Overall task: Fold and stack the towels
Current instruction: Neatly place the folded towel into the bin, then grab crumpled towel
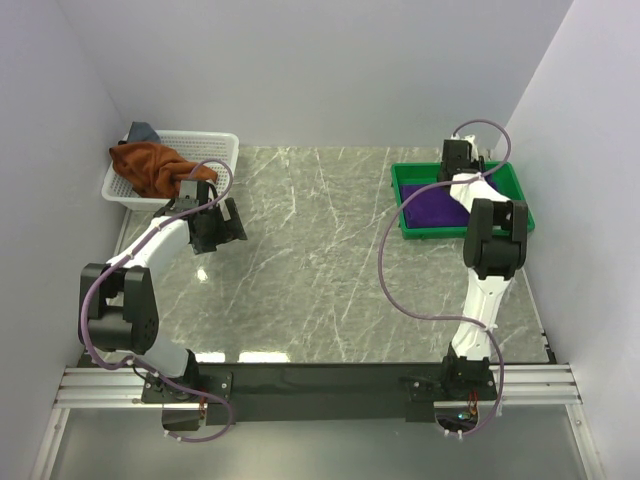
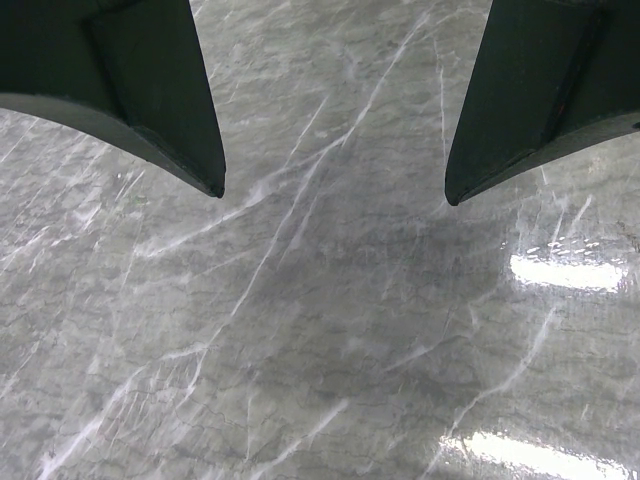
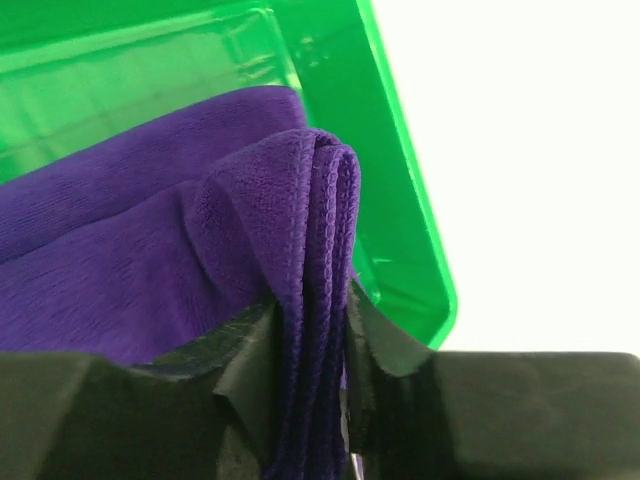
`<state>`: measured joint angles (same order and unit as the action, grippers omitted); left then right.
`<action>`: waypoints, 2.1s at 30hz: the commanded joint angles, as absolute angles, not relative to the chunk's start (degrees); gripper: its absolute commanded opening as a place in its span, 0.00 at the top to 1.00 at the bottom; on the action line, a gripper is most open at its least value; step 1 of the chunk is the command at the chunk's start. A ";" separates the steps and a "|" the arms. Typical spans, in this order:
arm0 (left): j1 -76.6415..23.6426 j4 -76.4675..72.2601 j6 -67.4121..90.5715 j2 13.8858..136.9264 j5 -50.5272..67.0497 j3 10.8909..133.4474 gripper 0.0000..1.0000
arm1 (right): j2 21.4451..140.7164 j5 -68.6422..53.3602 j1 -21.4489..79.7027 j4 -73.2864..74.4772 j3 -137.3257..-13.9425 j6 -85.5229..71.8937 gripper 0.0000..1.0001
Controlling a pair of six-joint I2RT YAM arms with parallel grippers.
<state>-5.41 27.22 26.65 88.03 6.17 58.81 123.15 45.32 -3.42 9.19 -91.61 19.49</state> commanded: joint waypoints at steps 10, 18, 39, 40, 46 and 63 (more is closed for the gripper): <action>-5.45 25.75 26.37 88.33 6.59 59.85 0.03 | 124.98 53.34 -6.59 2.11 -94.83 21.88 0.38; -5.62 25.40 26.19 88.24 6.86 60.20 0.03 | 116.22 50.20 -6.94 9.74 -93.08 11.01 0.36; -0.18 29.61 31.29 83.92 -17.31 78.64 0.01 | 57.08 -7.98 -6.77 20.58 -68.75 -21.61 0.03; 1.56 29.53 31.72 87.50 -18.27 82.32 0.01 | 55.30 -12.00 -6.68 17.78 -65.25 -24.14 0.03; 6.67 26.91 30.94 102.99 -22.94 96.73 0.06 | 49.83 -17.75 -2.47 12.75 -59.77 -27.16 0.04; 9.93 20.39 34.45 130.35 -20.39 113.03 0.59 | 51.15 -14.86 5.45 13.45 -56.95 -22.33 0.04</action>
